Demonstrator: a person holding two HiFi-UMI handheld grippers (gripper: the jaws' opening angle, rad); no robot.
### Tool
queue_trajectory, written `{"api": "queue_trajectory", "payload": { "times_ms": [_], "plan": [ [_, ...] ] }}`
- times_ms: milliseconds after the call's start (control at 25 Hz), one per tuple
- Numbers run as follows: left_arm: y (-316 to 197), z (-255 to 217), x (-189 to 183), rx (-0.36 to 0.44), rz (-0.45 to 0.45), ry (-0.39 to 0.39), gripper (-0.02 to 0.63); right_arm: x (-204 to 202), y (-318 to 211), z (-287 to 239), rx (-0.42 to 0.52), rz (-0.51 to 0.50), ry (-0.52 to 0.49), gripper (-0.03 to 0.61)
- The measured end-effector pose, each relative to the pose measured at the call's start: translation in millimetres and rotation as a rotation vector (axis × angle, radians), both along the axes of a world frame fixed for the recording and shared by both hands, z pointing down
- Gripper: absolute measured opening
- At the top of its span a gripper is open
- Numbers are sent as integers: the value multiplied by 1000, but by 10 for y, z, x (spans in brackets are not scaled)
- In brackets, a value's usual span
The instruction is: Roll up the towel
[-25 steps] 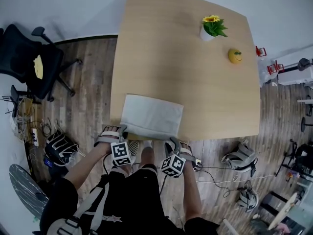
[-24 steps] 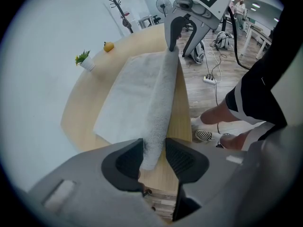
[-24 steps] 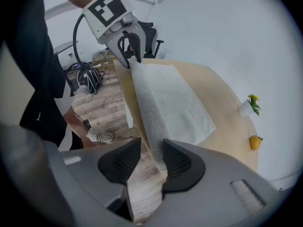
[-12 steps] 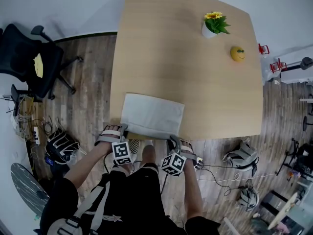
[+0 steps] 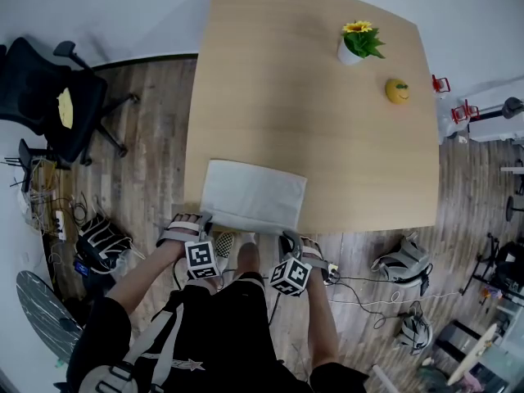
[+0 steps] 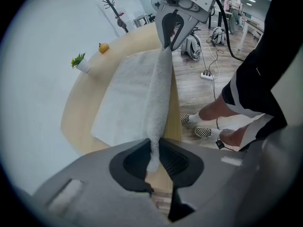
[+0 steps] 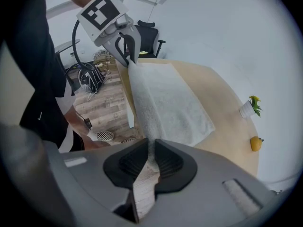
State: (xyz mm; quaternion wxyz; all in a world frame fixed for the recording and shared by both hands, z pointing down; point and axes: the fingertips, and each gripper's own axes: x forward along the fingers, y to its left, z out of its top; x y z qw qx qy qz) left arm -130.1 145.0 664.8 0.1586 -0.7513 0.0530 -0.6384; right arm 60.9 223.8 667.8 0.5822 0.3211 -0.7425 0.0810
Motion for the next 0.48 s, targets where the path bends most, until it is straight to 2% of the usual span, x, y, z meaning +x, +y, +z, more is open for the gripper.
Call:
{"api": "queue_trajectory", "payload": {
  "times_ms": [480],
  "plan": [
    [38, -36, -32, -39, -23, -15, 73, -36, 34, -19, -57, 0, -17, 52]
  ]
}}
